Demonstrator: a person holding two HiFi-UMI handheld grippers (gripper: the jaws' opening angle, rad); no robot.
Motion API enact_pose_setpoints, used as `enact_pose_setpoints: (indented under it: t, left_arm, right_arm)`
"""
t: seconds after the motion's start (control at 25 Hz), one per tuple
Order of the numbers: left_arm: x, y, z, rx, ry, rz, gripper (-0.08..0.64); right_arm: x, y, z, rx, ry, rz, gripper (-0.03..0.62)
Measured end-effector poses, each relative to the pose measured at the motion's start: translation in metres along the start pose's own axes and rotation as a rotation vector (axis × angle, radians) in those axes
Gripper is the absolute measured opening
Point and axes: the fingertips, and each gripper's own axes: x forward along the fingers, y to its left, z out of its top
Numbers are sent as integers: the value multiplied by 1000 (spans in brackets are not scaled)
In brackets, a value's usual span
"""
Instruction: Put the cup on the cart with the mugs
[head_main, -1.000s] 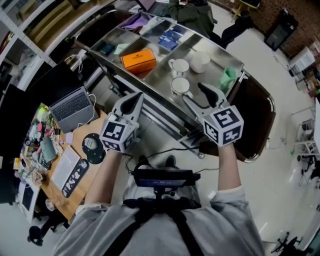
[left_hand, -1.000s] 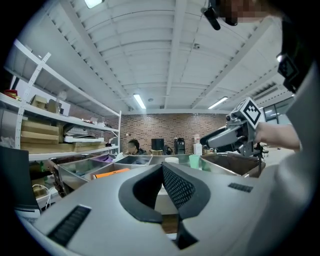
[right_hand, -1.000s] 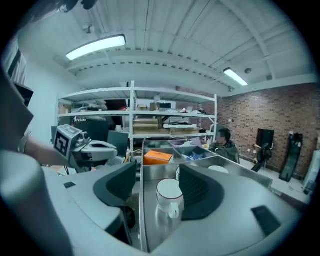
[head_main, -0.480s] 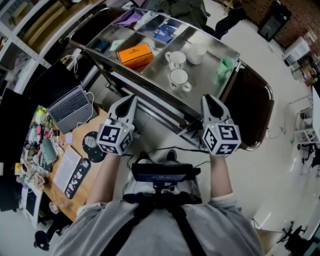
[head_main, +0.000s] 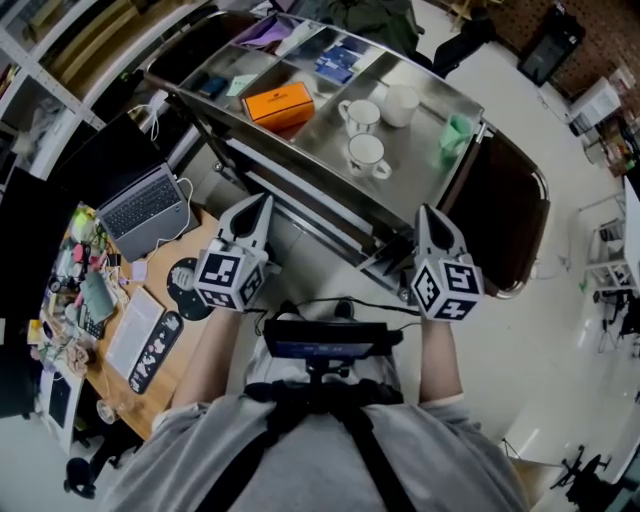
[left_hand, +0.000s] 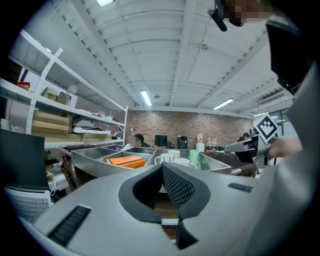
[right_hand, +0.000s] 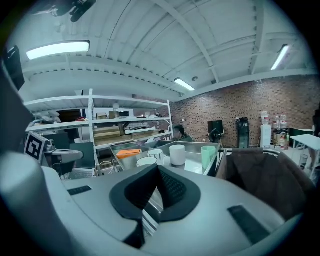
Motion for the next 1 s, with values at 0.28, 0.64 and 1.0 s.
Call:
enact_pose_setpoints:
  t: [0.28,0.64,1.0]
  left_arm:
    - [-5,7,1,5,-1,9,3]
    - [-2,15,0,2,0,13,3]
    - [3,20,-4,-10,5,17,3]
  right_arm:
    - [5,7,-2,-10,7,15,0]
    - [14,17,-4,-31,19,42,0]
    - [18,22,-5,-35,35,58,0]
